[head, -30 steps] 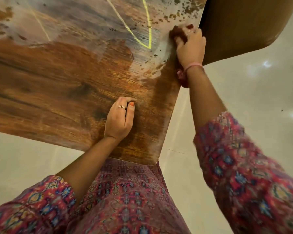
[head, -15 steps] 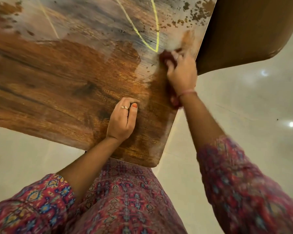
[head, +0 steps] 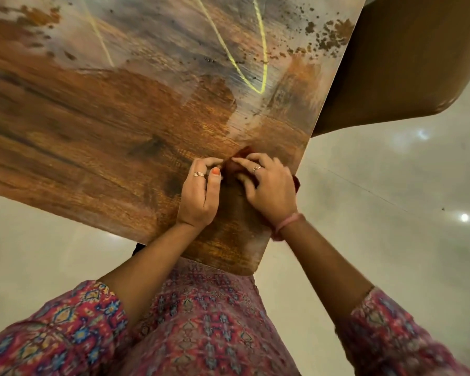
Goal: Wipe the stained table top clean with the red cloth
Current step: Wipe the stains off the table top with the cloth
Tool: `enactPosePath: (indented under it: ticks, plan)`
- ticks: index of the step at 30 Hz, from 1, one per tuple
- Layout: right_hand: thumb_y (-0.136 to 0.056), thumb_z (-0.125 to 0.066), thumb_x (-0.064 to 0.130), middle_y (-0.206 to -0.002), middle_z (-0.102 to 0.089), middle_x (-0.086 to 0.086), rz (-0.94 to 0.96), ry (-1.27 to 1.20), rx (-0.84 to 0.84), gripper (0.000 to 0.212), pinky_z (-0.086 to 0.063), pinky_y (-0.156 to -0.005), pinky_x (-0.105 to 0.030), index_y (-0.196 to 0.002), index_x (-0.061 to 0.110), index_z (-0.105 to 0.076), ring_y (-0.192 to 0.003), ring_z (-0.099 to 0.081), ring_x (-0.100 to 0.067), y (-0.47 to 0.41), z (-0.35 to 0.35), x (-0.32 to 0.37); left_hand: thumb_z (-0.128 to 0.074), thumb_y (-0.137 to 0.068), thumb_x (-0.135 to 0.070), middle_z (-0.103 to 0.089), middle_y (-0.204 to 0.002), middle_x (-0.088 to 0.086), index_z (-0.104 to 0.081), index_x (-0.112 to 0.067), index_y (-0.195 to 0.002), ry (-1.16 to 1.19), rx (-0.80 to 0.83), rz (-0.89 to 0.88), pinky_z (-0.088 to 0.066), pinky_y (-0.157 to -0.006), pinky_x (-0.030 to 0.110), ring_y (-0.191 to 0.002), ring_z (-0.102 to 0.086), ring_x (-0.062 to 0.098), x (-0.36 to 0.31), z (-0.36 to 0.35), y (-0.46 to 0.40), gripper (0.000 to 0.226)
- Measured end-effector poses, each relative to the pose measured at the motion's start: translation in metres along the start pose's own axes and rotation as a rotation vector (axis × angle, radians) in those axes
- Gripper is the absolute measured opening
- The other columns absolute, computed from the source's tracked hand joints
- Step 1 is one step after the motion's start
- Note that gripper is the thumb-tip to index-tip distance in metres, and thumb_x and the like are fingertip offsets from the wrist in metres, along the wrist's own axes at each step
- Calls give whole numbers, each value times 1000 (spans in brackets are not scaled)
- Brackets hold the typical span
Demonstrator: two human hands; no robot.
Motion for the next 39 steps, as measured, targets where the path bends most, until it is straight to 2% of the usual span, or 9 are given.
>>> enactPosePath:
  ticks: [3, 8, 13, 18, 25, 28, 34, 36, 39]
  plan:
    - [-92, -52, 34, -122, -57, -3, -72, 66, -83, 34, -40, -86, -36, -124, 26, -62, -109, -53, -26, -66, 18, -29, -32, -98, -31, -58, -96, 8, -57, -6, -109, 26, -10, 3, -52, -69, 40, -78, -59, 10, 1, 3, 0, 37]
    - [-92, -52, 38, -123, -56, -13, -452, -45, -200, 40, -37, -99, -36, -116, 8, -64, -117, -50, -30, -165, 53, -86, -32, -97, -31, -59, -95, 10, -57, -8, -108, 55, -23, 27, -52, -68, 42, -77, -60, 16, 1, 6, 0, 35]
    - [-93, -56, 25, -123, -56, -8, -115, -128, -86, 35, -34, -97, -28, -126, 17, -61, -113, -51, -25, -78, 6, 0, -32, -97, -29, -60, -92, 6, -56, -13, -107, 72, -46, 42, -51, -66, 33, -74, -59, 8, 3, 6, 0, 31]
    - [-93, -52, 35, -124, -59, 1, 7, -28, -16, 33, -44, -91, -42, -124, 29, -62, -111, -55, -22, -58, 5, 10, -32, -97, -29, -61, -91, 6, -57, -9, -107, 49, -26, 44, -50, -66, 28, -74, -58, 5, 4, 4, 0, 34]
    - [-93, -53, 43, -116, -62, -8, -533, -38, -262, 40, -38, -79, -28, -114, 10, -61, -108, -57, -24, -190, 55, -67, -32, -97, -32, -61, -89, 7, -58, -8, -106, 62, -21, 62, -52, -66, 37, -74, -60, 15, 4, 7, 0, 37]
    - [-94, -52, 30, -123, -60, -4, -162, -81, -150, 33, -37, -97, -32, -124, 19, -62, -113, -51, -22, -146, 23, -12, -31, -97, -32, -61, -92, 7, -59, -7, -106, 53, -24, 53, -52, -66, 33, -75, -60, 12, 3, 7, 0, 38]
    - [-94, -50, 35, -123, -60, 1, 243, 72, 7, 35, -43, -79, -38, -128, 30, -58, -103, -56, -26, -82, 3, 20, -31, -97, -30, -60, -93, 6, -60, -6, -104, 38, 0, 26, -51, -67, 30, -75, -60, 11, 0, 6, -3, 38]
    - [-96, -46, 37, -125, -57, -3, 137, 150, -92, 37, -40, -86, -39, -130, 26, -55, -109, -53, -26, -131, 15, -1, -31, -97, -30, -60, -94, 6, -61, -7, -103, 55, 0, 31, -52, -67, 31, -75, -59, 8, 1, 7, -3, 38]
    - [-96, -45, 36, -127, -53, -10, -301, 88, -216, 37, -39, -96, -40, -123, 13, -59, -117, -49, -28, -206, 42, -44, -31, -97, -30, -59, -92, 7, -61, -5, -102, 48, 14, 40, -52, -67, 34, -75, -60, 12, 1, 8, -3, 39]
Point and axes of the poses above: each hand's wrist, its own y-axis away from the middle knuckle, its own z-axis out of the back of the hand, x = y × z, the point moved 6 cm from there along -y, towards the middle knuckle
